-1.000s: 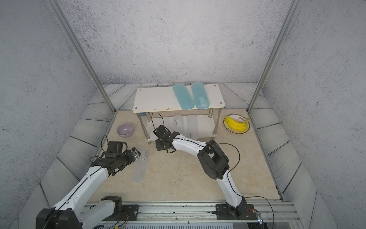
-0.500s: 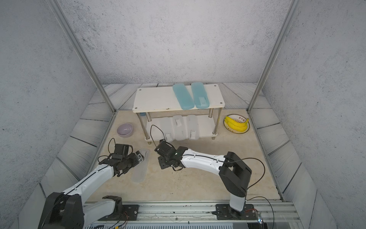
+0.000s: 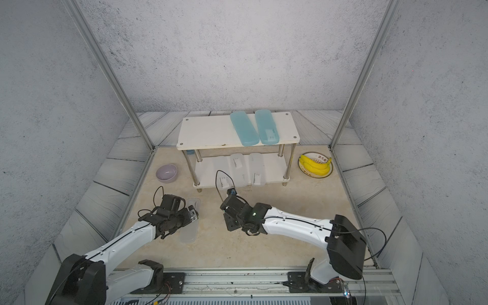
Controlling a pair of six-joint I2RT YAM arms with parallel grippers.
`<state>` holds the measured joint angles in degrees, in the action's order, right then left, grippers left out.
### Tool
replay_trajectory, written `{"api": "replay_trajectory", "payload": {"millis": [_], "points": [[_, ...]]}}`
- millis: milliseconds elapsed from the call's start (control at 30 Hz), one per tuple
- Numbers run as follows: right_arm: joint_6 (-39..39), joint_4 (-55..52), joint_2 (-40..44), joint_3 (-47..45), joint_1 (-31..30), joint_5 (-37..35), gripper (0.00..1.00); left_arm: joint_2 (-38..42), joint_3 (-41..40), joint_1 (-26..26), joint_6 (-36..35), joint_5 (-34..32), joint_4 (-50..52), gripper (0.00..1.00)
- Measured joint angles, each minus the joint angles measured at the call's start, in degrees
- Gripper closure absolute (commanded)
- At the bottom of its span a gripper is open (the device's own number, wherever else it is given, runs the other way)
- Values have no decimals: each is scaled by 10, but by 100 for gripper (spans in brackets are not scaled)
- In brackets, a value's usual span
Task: Place the pencil cases on the shelf according to color
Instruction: Move the pencil case to the center of the board.
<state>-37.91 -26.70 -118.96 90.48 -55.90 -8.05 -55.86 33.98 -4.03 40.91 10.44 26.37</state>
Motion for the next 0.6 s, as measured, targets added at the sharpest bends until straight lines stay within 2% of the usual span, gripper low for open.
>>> {"api": "replay_trajectory", "payload": {"millis": [600], "points": [[21,5,-56,94,45,24,100,-16,9,-17,-10,-12,3,1]]}}
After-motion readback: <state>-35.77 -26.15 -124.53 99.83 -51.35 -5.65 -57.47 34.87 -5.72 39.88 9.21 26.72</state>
